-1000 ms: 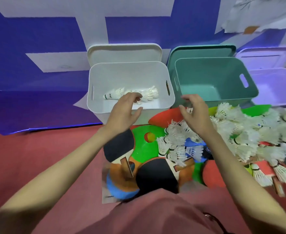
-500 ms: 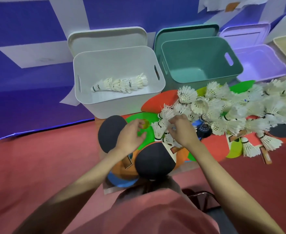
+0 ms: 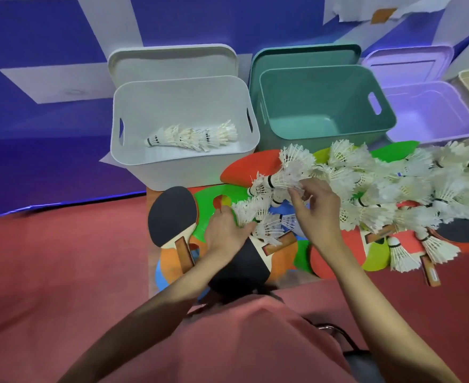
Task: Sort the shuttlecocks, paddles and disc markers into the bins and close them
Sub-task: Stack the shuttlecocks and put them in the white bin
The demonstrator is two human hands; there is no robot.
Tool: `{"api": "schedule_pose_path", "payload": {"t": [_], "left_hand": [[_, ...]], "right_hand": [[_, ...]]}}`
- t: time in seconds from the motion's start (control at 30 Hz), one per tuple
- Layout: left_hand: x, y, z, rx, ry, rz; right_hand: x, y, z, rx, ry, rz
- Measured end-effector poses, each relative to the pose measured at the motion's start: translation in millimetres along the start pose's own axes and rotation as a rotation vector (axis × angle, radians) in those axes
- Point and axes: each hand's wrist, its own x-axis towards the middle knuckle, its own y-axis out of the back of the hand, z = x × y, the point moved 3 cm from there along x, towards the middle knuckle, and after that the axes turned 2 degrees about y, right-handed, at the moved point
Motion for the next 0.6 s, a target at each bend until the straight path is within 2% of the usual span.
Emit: {"api": "schedule_pose_path", "payload": {"t": [0.17,0.27,0.4,0.6], "left_hand": [[0,-9,8,0.022,0.03,0.066],[4,-6,6,-0.097,0.006,0.083],[2,20,4,-0.174,-0.19,0.232],[-5,48,10,-0.193,-0.358,0.203]], "right_hand": [[-2,6,15,0.044,0.031,-0.027],[-3,6,18,0.083,0.074,-0.062],[-5,6,17,0.114,0.193,-0.115],[-9,-7,6,0.113,0.43,-0.238]]}}
